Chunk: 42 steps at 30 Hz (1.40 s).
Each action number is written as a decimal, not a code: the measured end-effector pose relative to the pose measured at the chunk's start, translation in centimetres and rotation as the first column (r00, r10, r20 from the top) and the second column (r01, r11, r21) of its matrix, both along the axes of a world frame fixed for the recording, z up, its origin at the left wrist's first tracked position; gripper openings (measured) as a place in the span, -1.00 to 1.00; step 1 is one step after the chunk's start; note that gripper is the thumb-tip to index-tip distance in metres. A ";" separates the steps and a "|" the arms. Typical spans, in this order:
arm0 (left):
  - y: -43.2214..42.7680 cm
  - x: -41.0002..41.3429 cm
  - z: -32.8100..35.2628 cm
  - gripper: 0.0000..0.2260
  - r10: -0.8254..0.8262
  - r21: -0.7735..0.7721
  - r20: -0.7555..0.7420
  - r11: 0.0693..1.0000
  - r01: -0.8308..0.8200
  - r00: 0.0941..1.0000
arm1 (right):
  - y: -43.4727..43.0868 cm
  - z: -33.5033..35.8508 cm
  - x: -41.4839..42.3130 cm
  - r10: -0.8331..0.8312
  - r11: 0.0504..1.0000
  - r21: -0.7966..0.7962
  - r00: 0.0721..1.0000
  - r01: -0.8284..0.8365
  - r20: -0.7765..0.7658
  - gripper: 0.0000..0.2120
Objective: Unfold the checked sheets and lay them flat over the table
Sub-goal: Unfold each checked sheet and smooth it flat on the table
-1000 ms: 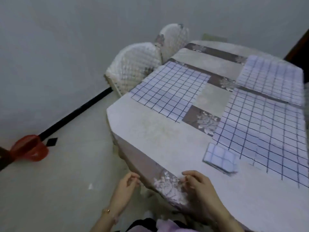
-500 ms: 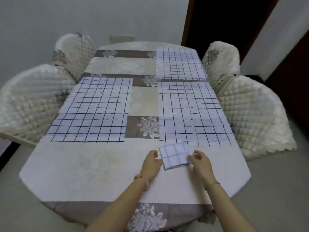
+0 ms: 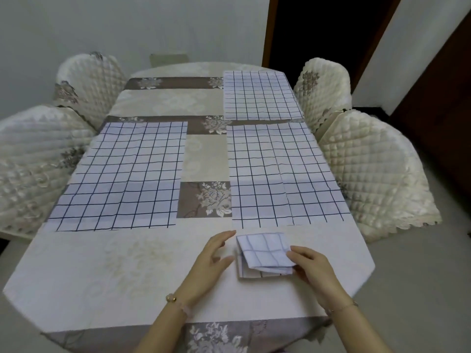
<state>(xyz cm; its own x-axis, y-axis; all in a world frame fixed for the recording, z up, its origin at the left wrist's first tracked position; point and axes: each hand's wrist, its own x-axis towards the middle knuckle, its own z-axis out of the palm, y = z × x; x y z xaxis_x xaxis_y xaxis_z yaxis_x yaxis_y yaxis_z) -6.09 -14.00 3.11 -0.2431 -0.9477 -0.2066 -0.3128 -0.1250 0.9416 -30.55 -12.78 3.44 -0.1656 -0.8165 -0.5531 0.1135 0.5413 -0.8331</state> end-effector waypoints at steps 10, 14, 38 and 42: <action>3.0 -0.9 1.0 -0.87 -0.078 -0.229 0.169 0.966 0.117 0.982 | 2.8 1.6 0.7 0.086 0.993 0.082 0.996 -0.088 0.032 -0.79; 3.5 -0.7 1.8 -0.71 0.140 -0.139 -0.015 0.980 -0.141 0.990 | 3.0 1.7 1.3 0.003 0.998 0.060 0.994 -0.010 0.109 -0.75; 6.7 -1.6 3.2 -0.56 0.191 -0.016 0.081 0.982 -0.190 0.978 | 5.1 2.8 7.7 0.125 0.986 -0.124 0.982 -0.108 0.139 -0.85; 7.4 -2.9 3.9 -0.65 0.129 0.125 -0.031 0.984 -0.125 0.991 | 5.4 3.0 8.3 0.130 0.984 -0.138 0.980 -0.110 0.149 -0.87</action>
<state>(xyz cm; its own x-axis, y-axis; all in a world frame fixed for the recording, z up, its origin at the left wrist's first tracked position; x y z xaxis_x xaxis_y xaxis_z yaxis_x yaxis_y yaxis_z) -9.03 -6.64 6.99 -0.1324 -0.9396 -0.3157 -0.2509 -0.2763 0.9277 -22.27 -7.38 6.46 0.0183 -0.8911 -0.4535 0.1892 0.4485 -0.8735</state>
